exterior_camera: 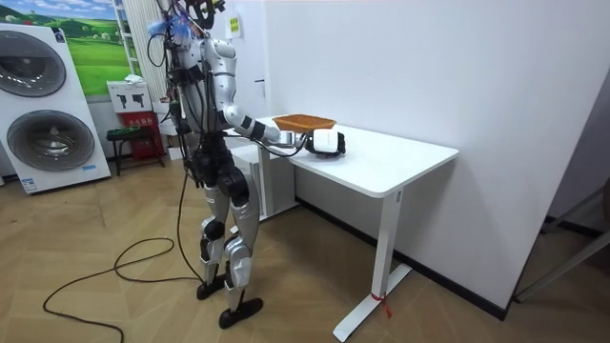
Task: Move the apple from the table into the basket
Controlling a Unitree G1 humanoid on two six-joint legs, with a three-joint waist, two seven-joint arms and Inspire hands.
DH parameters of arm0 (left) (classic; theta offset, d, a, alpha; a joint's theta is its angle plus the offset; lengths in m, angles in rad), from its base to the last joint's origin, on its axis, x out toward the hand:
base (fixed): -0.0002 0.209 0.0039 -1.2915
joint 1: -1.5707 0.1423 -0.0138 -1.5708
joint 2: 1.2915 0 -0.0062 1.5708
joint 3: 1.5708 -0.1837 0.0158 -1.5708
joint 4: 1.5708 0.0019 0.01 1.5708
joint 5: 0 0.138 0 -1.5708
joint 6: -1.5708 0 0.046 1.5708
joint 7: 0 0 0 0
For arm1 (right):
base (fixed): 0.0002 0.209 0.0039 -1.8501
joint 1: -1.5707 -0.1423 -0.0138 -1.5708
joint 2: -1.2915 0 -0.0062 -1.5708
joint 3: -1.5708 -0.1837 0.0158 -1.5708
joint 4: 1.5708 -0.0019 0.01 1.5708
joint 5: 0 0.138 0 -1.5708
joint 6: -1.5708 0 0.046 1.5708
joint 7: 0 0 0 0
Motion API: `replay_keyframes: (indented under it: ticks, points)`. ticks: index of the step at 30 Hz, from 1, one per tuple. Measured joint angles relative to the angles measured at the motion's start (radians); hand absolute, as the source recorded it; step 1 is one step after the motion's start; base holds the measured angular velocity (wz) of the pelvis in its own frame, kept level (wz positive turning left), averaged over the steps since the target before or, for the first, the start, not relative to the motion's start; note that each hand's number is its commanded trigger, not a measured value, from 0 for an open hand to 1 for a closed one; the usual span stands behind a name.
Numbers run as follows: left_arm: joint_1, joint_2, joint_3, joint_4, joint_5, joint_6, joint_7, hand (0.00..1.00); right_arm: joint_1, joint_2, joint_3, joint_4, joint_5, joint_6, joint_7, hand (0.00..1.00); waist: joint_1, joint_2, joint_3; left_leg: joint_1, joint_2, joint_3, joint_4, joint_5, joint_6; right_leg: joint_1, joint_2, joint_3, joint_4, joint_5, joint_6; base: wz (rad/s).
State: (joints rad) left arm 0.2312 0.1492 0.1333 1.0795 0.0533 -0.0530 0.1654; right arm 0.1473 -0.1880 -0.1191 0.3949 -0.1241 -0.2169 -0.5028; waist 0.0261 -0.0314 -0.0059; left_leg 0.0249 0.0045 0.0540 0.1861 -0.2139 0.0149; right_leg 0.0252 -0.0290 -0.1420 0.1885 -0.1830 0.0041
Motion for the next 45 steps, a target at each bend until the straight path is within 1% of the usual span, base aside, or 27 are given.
replay_keyframes:
  ticks: [2, 5, 9, 11, 13, 16, 21, 22, 23, 24, 26, 31, 34, 35, 37, 38, 39, 40, 45]
  points:
    - [-0.003, -0.004, 0.000, 0.000, -0.001, 0.000, -0.001, 0.00, 0.000, 0.000, 0.000, -0.038, 0.005, 0.009, 0.001, 1.00, 0.000, 0.009, 0.0020, -0.004, -0.001, 0.001, 0.002, 0.000, 0.000, -0.007, -0.001, -0.001, 0.002, 0.000, 0.000, 0.00]
    - [-0.002, -0.005, 0.001, 0.000, -0.003, -0.001, 0.000, 0.00, 0.000, 0.000, 0.000, -0.091, 0.016, 0.010, -0.002, 1.00, 0.002, 0.015, 0.0057, -0.004, -0.001, 0.002, 0.003, 0.000, 0.000, -0.007, -0.001, -0.001, 0.001, 0.000, 0.000, 0.00]
    - [-0.003, -0.005, 0.002, 0.002, -0.003, -0.006, 0.000, 0.00, 0.000, 0.000, 0.001, -0.194, 0.049, 0.011, -0.017, 1.00, 0.009, 0.016, 0.0065, -0.004, 0.000, 0.007, 0.003, 0.000, 0.000, -0.008, -0.001, 0.002, 0.000, 0.000, 0.000, -0.02]
    - [-0.004, -0.005, 0.002, 0.003, -0.001, -0.014, -0.001, 0.00, -0.008, -0.001, 0.001, -0.261, 0.049, 0.009, -0.018, 1.00, 0.010, 0.015, 0.0068, -0.002, 0.000, 0.007, 0.003, 0.000, 0.000, -0.007, -0.001, 0.002, -0.001, 0.000, 0.000, 0.00]
    - [-0.008, -0.006, 0.001, 0.011, -0.001, -0.021, -0.001, 0.00, -0.014, -0.001, 0.000, -0.293, 0.050, 0.008, -0.019, 1.00, 0.009, 0.014, 0.0062, 0.000, 0.000, 0.007, 0.003, 0.000, 0.000, -0.005, -0.001, 0.002, -0.002, 0.000, 0.000, 0.00]
    - [-0.010, -0.014, 0.000, 0.016, -0.001, -0.027, -0.001, 0.00, -0.014, -0.001, 0.001, -0.347, 0.045, 0.005, -0.017, 1.00, 0.008, 0.017, 0.0078, 0.000, -0.001, 0.008, 0.003, 0.000, 0.000, -0.005, -0.001, 0.004, -0.001, 0.000, 0.000, 0.00]
    - [-0.018, -0.022, 0.000, 0.043, -0.001, -0.033, -0.023, 0.00, -0.015, -0.006, 0.001, -0.428, 0.041, 0.005, 0.021, 1.00, 0.008, 0.015, 0.0084, -0.006, 0.000, 0.008, 0.004, 0.000, 0.000, -0.009, -0.001, 0.004, 0.000, 0.000, 0.000, 0.00]
    - [-0.019, -0.021, 0.000, 0.043, -0.001, -0.033, -0.030, 0.00, -0.015, -0.007, 0.002, -0.448, 0.040, 0.005, 0.029, 1.00, 0.008, 0.013, 0.0081, -0.009, -0.001, 0.005, 0.004, 0.000, 0.000, -0.010, -0.001, 0.003, 0.000, 0.000, 0.000, 0.04]
    - [-0.021, -0.021, 0.000, 0.043, -0.001, -0.033, -0.037, 0.00, -0.015, -0.007, 0.002, -0.465, 0.038, 0.005, 0.038, 1.00, 0.007, 0.010, 0.0052, -0.013, -0.001, 0.005, 0.004, 0.000, 0.000, -0.014, -0.001, 0.002, -0.001, 0.000, 0.000, 0.00]
    - [-0.021, -0.020, 0.000, 0.042, 0.000, -0.033, -0.042, 0.00, -0.015, -0.007, 0.002, -0.471, 0.034, 0.005, 0.039, 1.00, 0.009, 0.009, 0.0043, -0.015, -0.001, 0.005, 0.005, 0.000, 0.000, -0.016, -0.001, 0.002, -0.001, 0.000, 0.000, 0.00]
    - [-0.020, -0.020, 0.000, 0.046, 0.000, -0.033, -0.050, 0.00, -0.012, -0.007, 0.023, -0.499, 0.002, 0.005, 0.046, 1.00, 0.011, 0.005, 0.0020, -0.015, -0.001, 0.004, 0.005, 0.000, 0.000, -0.017, 0.000, 0.003, 0.000, 0.000, 0.000, 0.00]
    - [-0.021, -0.020, 0.000, 0.049, -0.001, -0.033, -0.052, 0.00, -0.008, -0.007, 0.086, -0.561, -0.028, 0.011, 0.081, 1.00, 0.014, 0.004, 0.0013, -0.019, 0.000, 0.005, 0.003, 0.000, 0.000, -0.023, 0.000, 0.005, -0.001, 0.000, 0.000, 0.00]
    - [-0.022, -0.019, -0.009, 0.050, -0.004, -0.034, -0.052, 0.00, -0.010, -0.007, 0.119, -0.570, -0.047, 0.013, 0.106, 1.00, 0.022, 0.002, 0.0008, -0.020, 0.000, 0.005, 0.003, 0.000, 0.000, -0.026, 0.001, 0.005, -0.001, 0.000, 0.000, 0.00]
    - [-0.022, -0.017, -0.023, 0.052, -0.006, -0.034, -0.053, 0.00, -0.010, -0.007, 0.132, -0.573, -0.050, 0.018, 0.116, 0.68, 0.029, 0.002, 0.0008, -0.021, 0.000, 0.005, 0.003, 0.000, 0.000, -0.026, 0.001, 0.006, -0.001, 0.000, 0.000, 0.00]
    - [-0.022, -0.016, -0.038, 0.054, -0.006, -0.034, -0.056, 0.00, -0.010, -0.007, 0.147, -0.573, -0.050, 0.025, 0.135, 0.54, 0.039, 0.001, 0.0007, -0.020, 0.000, 0.005, 0.003, 0.000, 0.000, -0.026, 0.000, 0.005, -0.001, 0.000, 0.000, 0.00]
    - [-0.022, -0.017, -0.040, 0.055, -0.008, -0.034, -0.062, 0.00, -0.010, -0.007, 0.156, -0.573, -0.050, 0.026, 0.148, 0.38, 0.040, -0.001, 0.0015, -0.021, 0.000, 0.003, 0.003, 0.000, 0.000, -0.025, 0.000, 0.004, -0.002, 0.000, 0.000, 0.04]
    - [-0.022, -0.016, -0.040, 0.055, -0.010, -0.034, -0.062, 0.00, -0.011, -0.007, 0.163, -0.573, -0.050, 0.026, 0.156, 0.29, 0.041, -0.001, 0.0019, -0.021, 0.000, 0.001, 0.003, 0.000, 0.000, -0.024, 0.001, 0.003, -0.003, 0.000, 0.000, 0.05]
    - [-0.022, -0.015, -0.040, 0.058, -0.019, -0.034, -0.066, 0.00, -0.012, -0.007, 0.176, -0.573, -0.050, 0.026, 0.169, 0.00, 0.043, -0.001, 0.0019, -0.021, 0.000, 0.000, 0.003, 0.000, 0.000, -0.022, 0.001, 0.001, -0.003, 0.000, 0.000, 0.05]
    - [-0.032, -0.015, -0.040, 0.072, -0.021, -0.034, -0.070, 0.00, -0.012, -0.006, 0.191, -0.573, -0.067, 0.027, 0.226, 0.00, 0.054, -0.002, 0.0046, -0.023, 0.000, 0.000, 0.004, 0.000, 0.000, -0.022, 0.000, 0.000, -0.002, 0.000, 0.000, 0.01]
